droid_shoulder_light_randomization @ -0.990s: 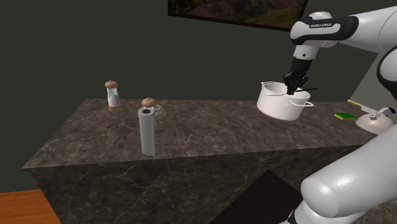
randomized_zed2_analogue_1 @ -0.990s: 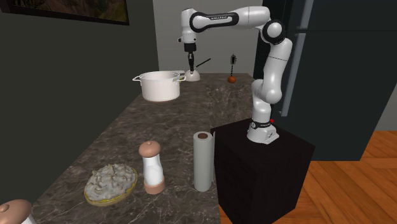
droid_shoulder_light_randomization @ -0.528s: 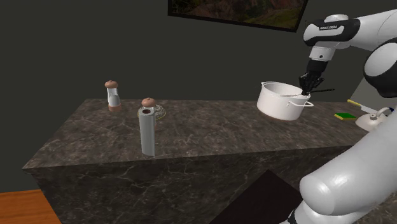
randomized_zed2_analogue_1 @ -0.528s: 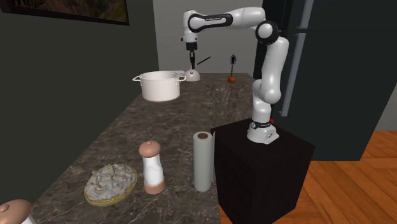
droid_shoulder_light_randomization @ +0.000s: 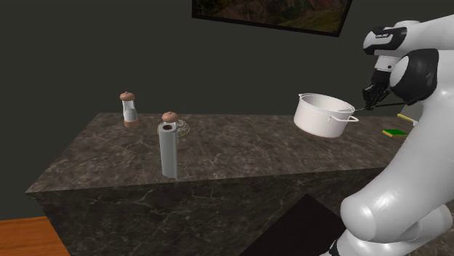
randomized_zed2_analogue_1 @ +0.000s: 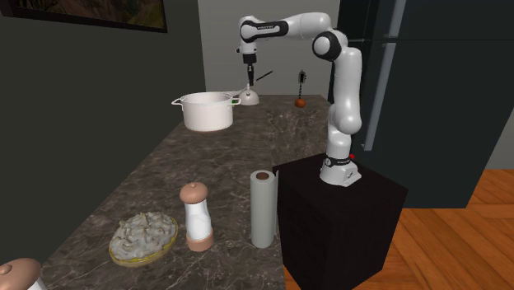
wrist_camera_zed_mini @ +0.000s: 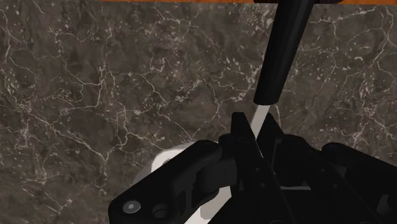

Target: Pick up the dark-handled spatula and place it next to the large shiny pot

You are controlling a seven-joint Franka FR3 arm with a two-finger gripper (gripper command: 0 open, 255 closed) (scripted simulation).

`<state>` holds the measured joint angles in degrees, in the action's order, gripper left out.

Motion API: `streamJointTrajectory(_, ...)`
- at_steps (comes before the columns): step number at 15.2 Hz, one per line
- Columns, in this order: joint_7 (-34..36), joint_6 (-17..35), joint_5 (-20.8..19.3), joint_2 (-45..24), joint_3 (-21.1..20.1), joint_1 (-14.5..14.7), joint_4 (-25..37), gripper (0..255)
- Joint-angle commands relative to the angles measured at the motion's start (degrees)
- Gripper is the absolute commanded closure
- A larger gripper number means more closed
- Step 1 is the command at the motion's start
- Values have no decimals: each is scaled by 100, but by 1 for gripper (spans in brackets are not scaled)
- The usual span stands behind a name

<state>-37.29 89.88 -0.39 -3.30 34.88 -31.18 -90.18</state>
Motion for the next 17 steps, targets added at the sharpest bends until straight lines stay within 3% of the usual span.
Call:
streamJointTrajectory(1, -382, -68, 205, -368, 160, -219, 378, 255)
streamJointTrajectory(5, -1007, -276, 648, -1107, 350, -732, 1189, 255)
streamJointTrajectory(17, -927, 723, 535, -918, 305, -588, 33, 255)
